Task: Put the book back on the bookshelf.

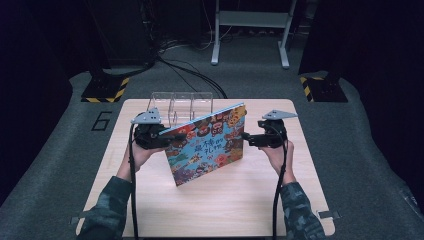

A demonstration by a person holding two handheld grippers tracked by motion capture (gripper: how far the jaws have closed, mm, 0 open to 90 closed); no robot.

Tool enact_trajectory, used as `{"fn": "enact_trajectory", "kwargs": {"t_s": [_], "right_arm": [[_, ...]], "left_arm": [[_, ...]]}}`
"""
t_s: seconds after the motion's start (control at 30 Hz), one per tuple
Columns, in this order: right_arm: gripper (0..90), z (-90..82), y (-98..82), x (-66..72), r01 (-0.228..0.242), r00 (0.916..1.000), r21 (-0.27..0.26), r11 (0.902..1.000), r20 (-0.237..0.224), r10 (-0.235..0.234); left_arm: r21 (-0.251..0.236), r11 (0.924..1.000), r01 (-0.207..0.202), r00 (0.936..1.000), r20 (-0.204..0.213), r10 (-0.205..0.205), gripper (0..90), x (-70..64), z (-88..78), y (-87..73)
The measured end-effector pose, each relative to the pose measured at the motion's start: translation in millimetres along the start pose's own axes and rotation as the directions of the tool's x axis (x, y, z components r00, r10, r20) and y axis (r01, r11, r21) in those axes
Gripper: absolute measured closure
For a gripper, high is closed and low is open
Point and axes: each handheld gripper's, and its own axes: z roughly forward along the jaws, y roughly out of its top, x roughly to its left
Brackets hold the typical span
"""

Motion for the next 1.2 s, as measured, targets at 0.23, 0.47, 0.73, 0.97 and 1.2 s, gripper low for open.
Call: {"fn": "enact_trajectory", "kwargs": {"t_s": [0.23,0.47,0.73,0.97,1.2], "right_arm": [[0.0,17.7,-65.7,-36.0,-0.086,0.9900,0.145,0.9856,0.124,0.068],[0.0,33.9,-107.1,-49.1,-0.148,0.9791,0.204,0.9676,0.168,0.115],[2.1,35.5,-130.8,-56.8,-0.167,0.9646,0.196,0.9663,0.235,0.119],[3.6,34.3,-133.1,-56.8,-0.161,0.9623,0.176,0.9712,0.247,0.114],[3.6,35.3,-133.4,-54.7,-0.144,0.9626,0.183,0.9725,0.254,0.095]], "left_arm": [[-0.005,1.0000,0.007,0.9999,-0.015,-0.007,77.9,-2.2,-0.6,-0.7],[0.027,0.9993,-0.026,0.9986,-0.046,0.027,75.3,-6.8,-0.3,2.3],[0.028,0.9996,-0.005,0.9993,-0.037,0.006,76.5,-6.9,-0.1,2.5],[-0.008,0.9992,0.040,0.9992,0.001,-0.040,80.1,-5.7,-0.8,-0.6],[-0.051,0.9986,0.016,0.9998,-0.012,-0.017,81.0,-16.8,-6.3,7.5]]}}
